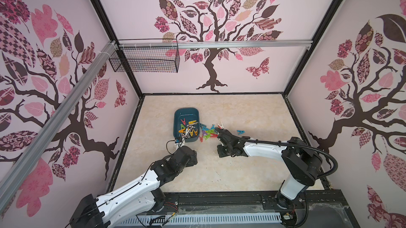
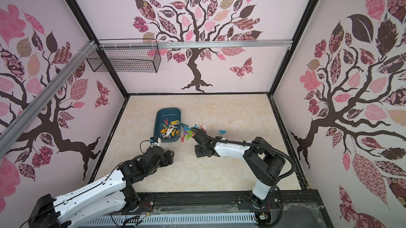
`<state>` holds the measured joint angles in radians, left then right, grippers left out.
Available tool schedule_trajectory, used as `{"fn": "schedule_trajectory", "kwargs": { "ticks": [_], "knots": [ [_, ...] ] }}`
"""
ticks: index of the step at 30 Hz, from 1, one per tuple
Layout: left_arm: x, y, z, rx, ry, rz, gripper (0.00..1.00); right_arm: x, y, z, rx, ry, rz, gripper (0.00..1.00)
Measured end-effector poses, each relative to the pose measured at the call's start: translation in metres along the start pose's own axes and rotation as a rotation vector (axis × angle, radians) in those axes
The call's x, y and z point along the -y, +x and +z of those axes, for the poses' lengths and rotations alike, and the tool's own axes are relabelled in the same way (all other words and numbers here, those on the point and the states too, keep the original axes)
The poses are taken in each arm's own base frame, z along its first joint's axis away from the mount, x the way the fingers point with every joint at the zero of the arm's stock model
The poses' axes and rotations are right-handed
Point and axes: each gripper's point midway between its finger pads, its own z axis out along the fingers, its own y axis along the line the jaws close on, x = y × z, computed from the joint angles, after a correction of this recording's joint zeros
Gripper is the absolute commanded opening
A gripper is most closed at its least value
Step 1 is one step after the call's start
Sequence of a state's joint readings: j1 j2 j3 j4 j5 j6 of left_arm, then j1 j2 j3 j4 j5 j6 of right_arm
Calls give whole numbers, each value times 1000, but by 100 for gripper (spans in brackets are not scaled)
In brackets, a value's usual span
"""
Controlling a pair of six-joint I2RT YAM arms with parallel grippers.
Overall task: Put the clothespins into the storage box
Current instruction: Pick up the clothespin from the center of the board, then place the clothespin in the storage box.
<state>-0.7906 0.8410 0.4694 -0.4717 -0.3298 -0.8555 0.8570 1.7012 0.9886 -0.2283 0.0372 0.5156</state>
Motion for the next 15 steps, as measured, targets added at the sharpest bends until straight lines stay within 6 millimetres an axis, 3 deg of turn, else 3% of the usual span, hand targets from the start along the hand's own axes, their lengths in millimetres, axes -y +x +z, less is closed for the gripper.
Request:
{"fn": "schedule_trajectory", "kwargs": {
  "ticks": [8,15],
  "knots": [
    [-41,-11,-13,53,-46,-202,78,-77,-90,-28,153,-156,-13,3],
    [-52,-5,-17,44,-72,-232,78,-125,-149,-14,216,-236,-14,7]
  ]
}}
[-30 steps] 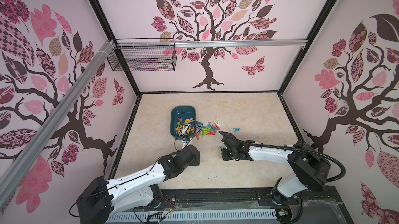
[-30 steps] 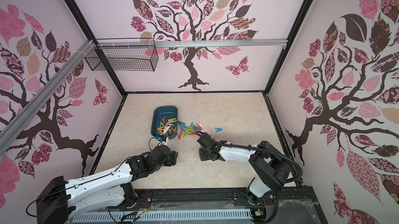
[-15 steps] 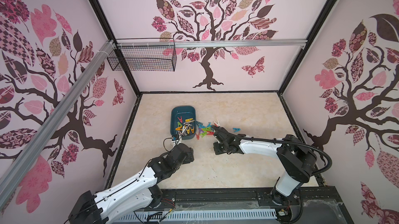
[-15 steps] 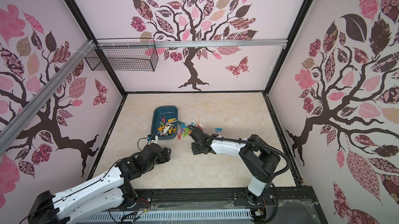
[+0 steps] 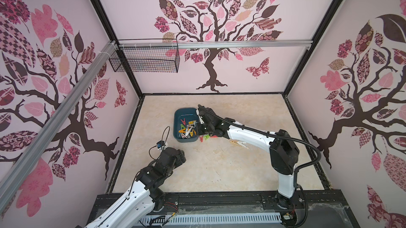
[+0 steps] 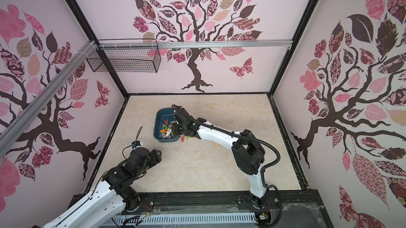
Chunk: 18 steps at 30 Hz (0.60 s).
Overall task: Put the clothespins into the storage box
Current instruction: Place the clothespin in the storage box.
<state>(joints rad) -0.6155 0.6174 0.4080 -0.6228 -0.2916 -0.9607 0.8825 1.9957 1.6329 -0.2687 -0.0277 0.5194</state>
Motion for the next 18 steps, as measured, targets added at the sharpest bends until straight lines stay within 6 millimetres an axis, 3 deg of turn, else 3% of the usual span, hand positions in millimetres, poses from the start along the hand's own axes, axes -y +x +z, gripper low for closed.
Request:
{"fn": "schedule_trajectory", "kwargs": {
  "ticks": [6,11,14,18],
  "knots": [
    [-7,6,0,-24,-29,38,75,-9,-20,30,7,11,-24,29],
    [-9,6,3,-41,-62,146,74,-8,-27,23,19,40,-64,34],
    [-2,6,10,-73,-84,223,73,13,-10,7,1,85,-72,35],
    [30,16,20,-102,-28,360,73,56,32,-33,-45,158,-57,39]
  ]
}}
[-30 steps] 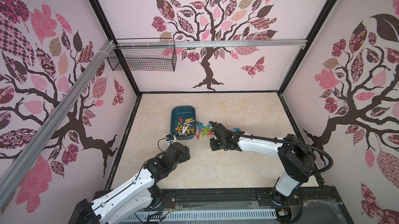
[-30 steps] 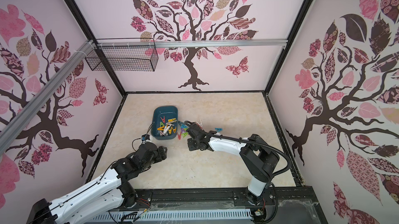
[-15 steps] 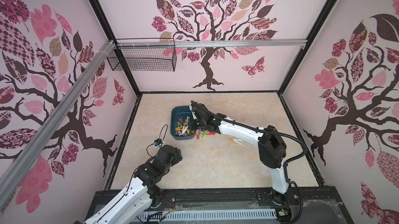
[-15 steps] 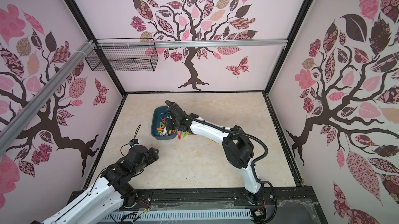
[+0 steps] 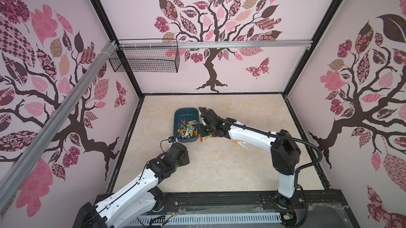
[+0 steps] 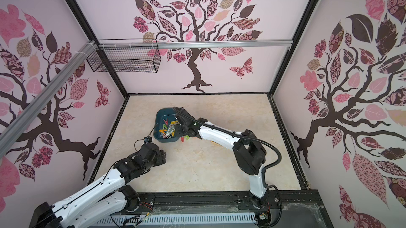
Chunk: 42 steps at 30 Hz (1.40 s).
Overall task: Put the clothespins into the storage box
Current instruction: Place the clothespin in the storage box, then adjust the clothespin at the center of the board.
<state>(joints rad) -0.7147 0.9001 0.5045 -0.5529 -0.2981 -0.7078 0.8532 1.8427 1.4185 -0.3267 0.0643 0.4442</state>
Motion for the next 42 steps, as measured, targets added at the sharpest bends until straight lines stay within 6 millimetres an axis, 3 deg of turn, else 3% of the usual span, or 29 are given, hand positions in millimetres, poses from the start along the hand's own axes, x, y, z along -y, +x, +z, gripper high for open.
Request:
{"fn": "schedule_trajectory", "kwargs": {
  "ticks": [5,8,14,17,22,30,37,42],
  "knots": [
    [57,1,15,-14,104,160,73,70,35,-51,29,93,68,42],
    [84,4,28,-33,136,228,73,114,48,-69,54,153,134,44],
    [141,8,41,-61,225,332,75,197,89,-71,4,296,265,48],
    [156,15,42,-74,266,367,76,214,98,-71,-12,329,295,49],
    [164,26,39,-97,297,402,78,225,95,-62,-2,341,314,51],
    [166,24,33,-90,319,402,78,222,115,-37,-88,295,331,49],
    [156,28,30,-89,312,397,79,196,131,-27,-134,188,364,44],
    [150,26,28,-73,302,390,79,166,146,-32,-182,124,333,43]
  ]
}}
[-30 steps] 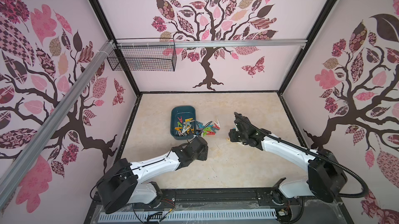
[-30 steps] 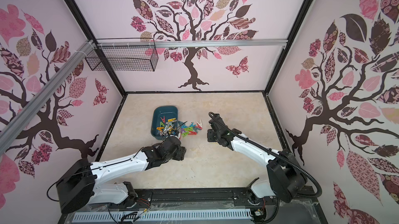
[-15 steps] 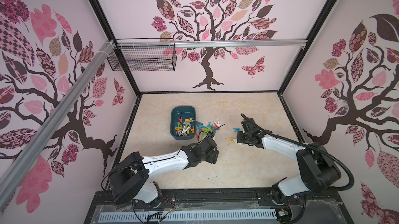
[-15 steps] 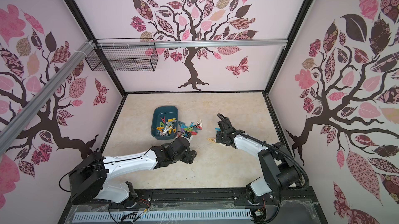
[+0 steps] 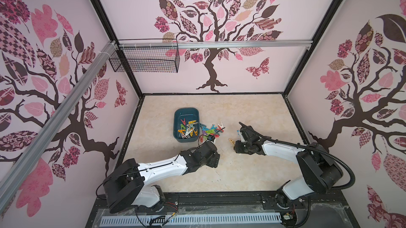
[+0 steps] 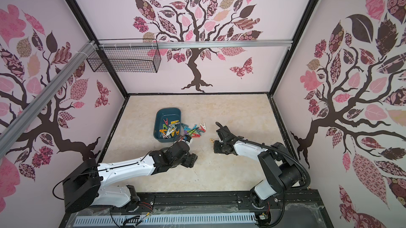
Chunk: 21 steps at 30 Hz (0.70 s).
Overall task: Put the clothespins into the storage box
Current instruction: Adjust the clothespin at the center of the board.
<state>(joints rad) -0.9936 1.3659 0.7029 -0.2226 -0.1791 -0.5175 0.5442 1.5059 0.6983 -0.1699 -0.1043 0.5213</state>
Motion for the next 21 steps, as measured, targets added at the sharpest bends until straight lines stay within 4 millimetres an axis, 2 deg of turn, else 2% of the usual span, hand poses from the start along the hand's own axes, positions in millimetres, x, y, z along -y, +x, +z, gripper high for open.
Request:
{"fn": "schedule_trajectory", "kwargs": {
  "ticks": [7,21],
  "knots": [
    [-8,6,-4,6,-19,-6,79,8,1,-15,18,46,-23,41],
    [-13,3,-12,35,-31,-14,79,14,4,-10,-7,81,-35,34]
  ]
}}
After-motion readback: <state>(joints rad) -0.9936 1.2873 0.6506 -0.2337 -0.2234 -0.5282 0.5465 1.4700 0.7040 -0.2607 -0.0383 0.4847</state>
